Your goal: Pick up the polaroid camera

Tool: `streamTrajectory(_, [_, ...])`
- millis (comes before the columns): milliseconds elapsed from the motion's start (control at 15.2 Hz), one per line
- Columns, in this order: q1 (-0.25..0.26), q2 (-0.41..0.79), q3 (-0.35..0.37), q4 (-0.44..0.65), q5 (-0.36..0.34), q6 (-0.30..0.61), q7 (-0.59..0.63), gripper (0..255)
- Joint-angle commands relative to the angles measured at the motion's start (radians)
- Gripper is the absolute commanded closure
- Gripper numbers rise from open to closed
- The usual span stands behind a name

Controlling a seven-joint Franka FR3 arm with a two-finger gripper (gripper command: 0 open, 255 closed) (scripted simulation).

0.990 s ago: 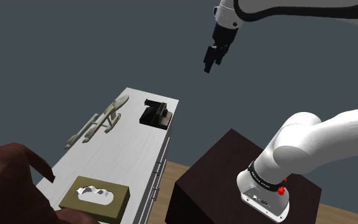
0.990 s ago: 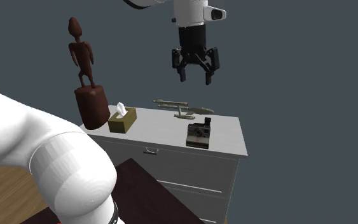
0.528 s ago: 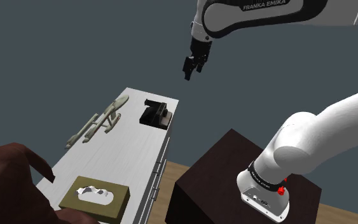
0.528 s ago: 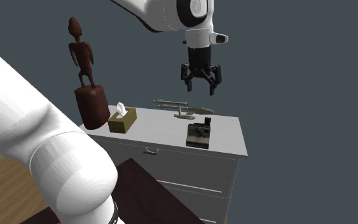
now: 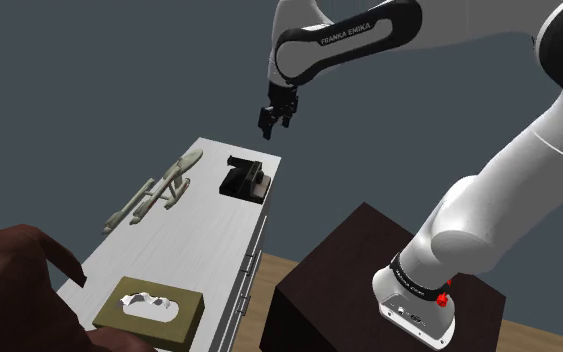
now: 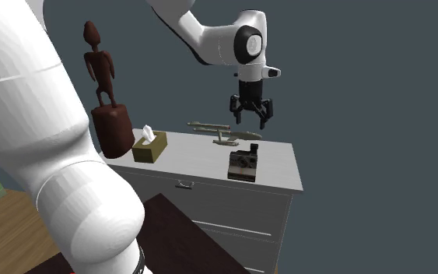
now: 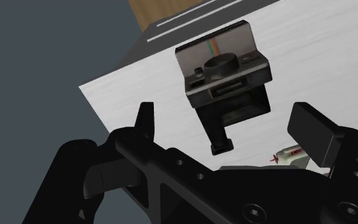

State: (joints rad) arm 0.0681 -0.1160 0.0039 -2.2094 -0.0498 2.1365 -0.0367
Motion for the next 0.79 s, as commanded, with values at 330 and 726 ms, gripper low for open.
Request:
streamTrajectory(330, [0.016,0.276,0.016,0.171,0.007,0.083,0.030,0])
streamTrajectory(726, [0.031,0.511,0.025,0.364,0.010,0.108,0.051,0])
